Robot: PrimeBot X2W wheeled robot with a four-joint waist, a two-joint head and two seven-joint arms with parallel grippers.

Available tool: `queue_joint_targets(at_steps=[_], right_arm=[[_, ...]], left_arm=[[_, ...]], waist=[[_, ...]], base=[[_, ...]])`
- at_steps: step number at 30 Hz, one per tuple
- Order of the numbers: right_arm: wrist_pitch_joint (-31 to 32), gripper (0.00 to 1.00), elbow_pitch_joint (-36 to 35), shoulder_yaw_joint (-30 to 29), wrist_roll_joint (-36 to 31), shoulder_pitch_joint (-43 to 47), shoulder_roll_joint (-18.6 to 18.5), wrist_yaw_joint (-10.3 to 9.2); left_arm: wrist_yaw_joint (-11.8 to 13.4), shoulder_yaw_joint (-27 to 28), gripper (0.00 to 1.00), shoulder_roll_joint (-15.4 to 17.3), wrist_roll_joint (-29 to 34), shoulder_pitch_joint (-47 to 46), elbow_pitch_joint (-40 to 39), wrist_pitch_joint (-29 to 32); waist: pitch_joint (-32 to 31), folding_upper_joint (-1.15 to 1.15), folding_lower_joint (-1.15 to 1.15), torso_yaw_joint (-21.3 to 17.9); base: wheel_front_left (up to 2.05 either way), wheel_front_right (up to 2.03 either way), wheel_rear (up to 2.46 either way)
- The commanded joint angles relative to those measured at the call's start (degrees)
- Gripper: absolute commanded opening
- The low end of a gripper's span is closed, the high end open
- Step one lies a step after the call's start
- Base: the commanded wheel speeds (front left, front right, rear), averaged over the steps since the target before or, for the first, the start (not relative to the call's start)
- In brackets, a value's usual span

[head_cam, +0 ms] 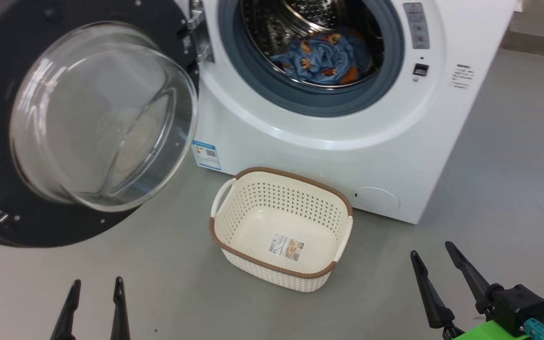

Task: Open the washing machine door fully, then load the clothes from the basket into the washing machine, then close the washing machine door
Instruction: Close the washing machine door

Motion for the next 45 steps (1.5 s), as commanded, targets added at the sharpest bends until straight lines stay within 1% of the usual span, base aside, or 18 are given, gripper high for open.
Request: queue_joint_targets(at_steps=[1,11,25,26,27,28,29,32,41,45], right_arm=[[-0.01,1.00,-1.39,1.20,0.26,-1.82,-0.55,0.34],[-0.14,1.00,-0.42,2.64,0.58,-2.50,-0.67,0.34],[-0.40,1.00,0.26,3.08,0.94,-2.21,-0.55,0.34],[-0.40,1.00,0.32,3.07,0.95,-2.12,-0.51,0.34],[-0.41,1.00,0.38,3.07,0.96,-2.06,-0.47,0.34],[-0.44,1.00,0.41,3.08,0.97,-2.01,-0.45,0.34],[-0.48,1.00,0.42,3.10,0.99,-2.00,-0.44,0.34],[-0.58,1.00,0.42,3.14,1.01,-1.95,-0.42,0.34],[-0.30,1.00,-0.04,3.02,0.85,-2.09,-0.60,0.34],[-0.21,1.00,-0.15,3.01,0.87,-2.12,-0.68,0.34]], left_arm=[[0.22,2.05,1.00,0.58,-0.17,-2.93,-1.56,-0.88],[1.01,3.05,1.00,0.23,-0.47,-1.92,-2.41,-1.04],[0.71,3.19,1.00,0.29,-0.65,-1.31,-2.51,-1.12],[0.66,3.16,0.93,0.33,-0.66,-1.30,-2.47,-1.13],[0.35,2.97,0.45,0.50,-0.69,-1.30,-2.43,-1.13],[0.16,2.88,0.11,0.59,-0.76,-1.29,-2.40,-1.13],[-0.05,2.80,0.00,0.64,-0.90,-1.28,-2.37,-1.13],[-0.43,2.69,0.00,0.85,-1.22,-1.20,-2.27,-1.13],[-0.54,2.76,0.00,0.89,-1.42,-1.59,-2.54,-1.15],[-1.06,3.29,0.00,0.55,-2.31,-1.65,-3.36,-1.17]], waist=[[-0.02,0.00,0.00,2.81],[0.35,0.00,0.00,3.33],[-0.20,0.00,0.00,3.10],[-0.28,0.00,0.00,3.08],[-0.35,0.00,0.00,3.05],[-0.41,0.00,0.00,3.04],[-0.48,0.00,0.00,3.02],[-0.64,0.00,0.00,2.98],[-0.07,0.00,0.00,3.10],[-0.02,0.00,0.00,3.14]], base=[[0.00,0.00,0.00],[0.00,0.00,0.00],[0.00,0.00,0.00],[0.00,0.00,0.00],[0.00,0.00,0.00],[0.00,0.00,0.00],[0.00,0.00,0.00],[0.00,0.00,0.00],[0.00,0.00,0.00],[0.00,0.00,0.00]])
